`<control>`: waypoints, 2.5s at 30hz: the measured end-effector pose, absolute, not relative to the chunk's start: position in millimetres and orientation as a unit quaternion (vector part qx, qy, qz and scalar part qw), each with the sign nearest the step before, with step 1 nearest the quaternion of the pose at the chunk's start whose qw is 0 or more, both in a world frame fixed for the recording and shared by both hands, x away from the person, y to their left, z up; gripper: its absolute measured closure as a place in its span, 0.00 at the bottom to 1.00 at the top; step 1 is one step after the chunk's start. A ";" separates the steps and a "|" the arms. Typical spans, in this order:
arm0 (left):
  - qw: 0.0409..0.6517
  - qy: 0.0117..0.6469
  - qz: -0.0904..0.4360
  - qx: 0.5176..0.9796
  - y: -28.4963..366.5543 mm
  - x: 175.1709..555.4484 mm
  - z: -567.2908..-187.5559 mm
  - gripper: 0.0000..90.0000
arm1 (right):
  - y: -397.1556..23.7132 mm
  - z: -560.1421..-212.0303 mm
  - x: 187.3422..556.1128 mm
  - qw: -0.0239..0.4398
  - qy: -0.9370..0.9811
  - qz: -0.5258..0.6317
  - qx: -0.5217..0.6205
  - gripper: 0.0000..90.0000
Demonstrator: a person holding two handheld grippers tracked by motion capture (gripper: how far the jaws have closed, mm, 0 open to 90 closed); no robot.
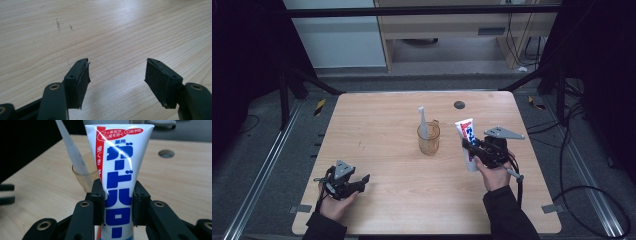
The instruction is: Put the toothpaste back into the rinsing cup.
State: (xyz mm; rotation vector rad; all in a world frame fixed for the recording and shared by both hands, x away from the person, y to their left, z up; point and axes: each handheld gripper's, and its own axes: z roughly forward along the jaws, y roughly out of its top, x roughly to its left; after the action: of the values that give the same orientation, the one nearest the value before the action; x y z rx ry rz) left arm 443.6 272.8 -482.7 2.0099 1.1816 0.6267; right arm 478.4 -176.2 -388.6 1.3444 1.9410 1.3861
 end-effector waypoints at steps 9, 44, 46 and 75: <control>0.356 0.457 0.243 0.778 272.6 443.6 -482.4 0.39 | -166.4 -377.2 492.8 0.234 0.653 0.538 0.479 0.76; 0.358 0.459 0.241 0.777 274.4 445.4 -483.0 0.39 | -118.6 -379.1 554.7 0.268 0.574 0.602 0.486 0.76; 0.358 0.459 0.241 0.777 273.8 445.5 -483.3 0.39 | -114.8 -379.5 556.4 0.268 0.573 0.605 0.483 0.76; 0.358 0.457 0.241 0.778 274.0 444.9 -482.9 0.39 | -76.3 -410.6 586.4 0.261 0.583 0.606 0.474 0.76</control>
State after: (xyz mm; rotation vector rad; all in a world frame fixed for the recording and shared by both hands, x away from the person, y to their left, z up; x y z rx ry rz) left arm 444.9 274.0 -482.9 2.0079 1.1792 0.6208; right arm 586.4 -76.3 -410.6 1.2840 1.5778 1.6421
